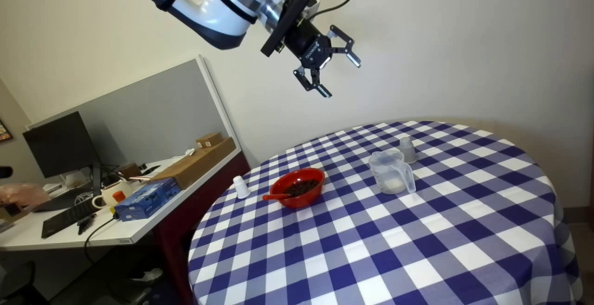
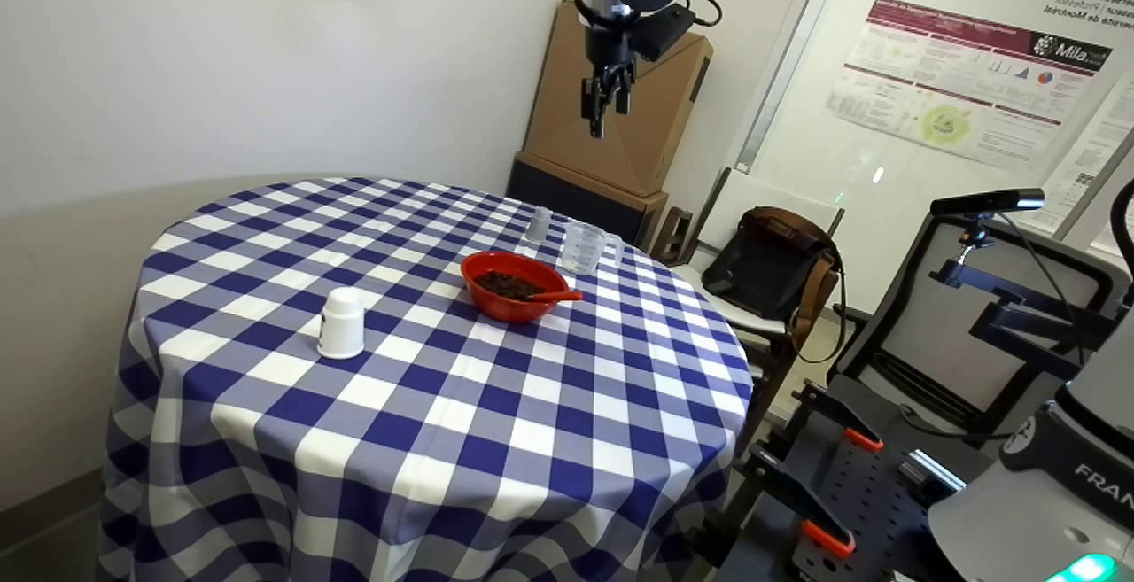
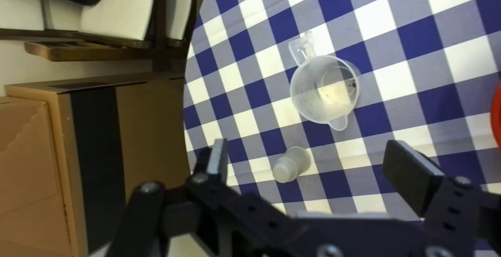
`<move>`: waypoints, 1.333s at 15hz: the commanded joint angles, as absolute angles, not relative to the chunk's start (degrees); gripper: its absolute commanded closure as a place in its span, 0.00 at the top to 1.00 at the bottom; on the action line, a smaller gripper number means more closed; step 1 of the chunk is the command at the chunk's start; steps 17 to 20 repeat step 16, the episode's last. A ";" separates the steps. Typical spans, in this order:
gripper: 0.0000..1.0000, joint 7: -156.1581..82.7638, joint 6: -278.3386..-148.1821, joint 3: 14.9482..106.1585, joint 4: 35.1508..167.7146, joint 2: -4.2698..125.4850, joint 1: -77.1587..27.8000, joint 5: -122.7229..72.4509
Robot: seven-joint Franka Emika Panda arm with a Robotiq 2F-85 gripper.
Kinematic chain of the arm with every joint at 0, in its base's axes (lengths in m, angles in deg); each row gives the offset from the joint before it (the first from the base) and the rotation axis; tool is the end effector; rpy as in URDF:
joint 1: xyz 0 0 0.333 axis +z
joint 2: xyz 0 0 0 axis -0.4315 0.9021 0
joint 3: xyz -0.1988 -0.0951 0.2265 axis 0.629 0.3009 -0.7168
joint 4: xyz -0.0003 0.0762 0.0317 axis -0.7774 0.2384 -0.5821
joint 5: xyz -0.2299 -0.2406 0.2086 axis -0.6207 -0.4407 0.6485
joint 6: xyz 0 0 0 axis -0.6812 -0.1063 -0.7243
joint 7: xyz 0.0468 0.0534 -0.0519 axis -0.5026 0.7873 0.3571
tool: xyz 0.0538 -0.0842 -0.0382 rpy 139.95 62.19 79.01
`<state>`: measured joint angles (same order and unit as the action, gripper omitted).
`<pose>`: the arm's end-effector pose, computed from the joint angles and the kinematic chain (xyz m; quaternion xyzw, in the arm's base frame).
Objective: Pour the contents of the clear jar into the red bowl
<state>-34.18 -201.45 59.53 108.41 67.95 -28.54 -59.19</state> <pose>0.6553 -0.0904 0.3480 0.9551 0.1084 -0.0137 0.2755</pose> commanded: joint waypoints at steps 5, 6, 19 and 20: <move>1.00 -27.21 -196.13 59.48 109.10 65.54 -28.79 -45.09; 1.00 -27.19 -195.40 59.51 109.11 65.43 -28.66 -44.37; 1.00 -27.94 -195.51 59.93 108.43 66.52 -27.74 -44.30; 1.00 -27.94 -195.51 59.93 108.43 66.52 -27.74 -44.30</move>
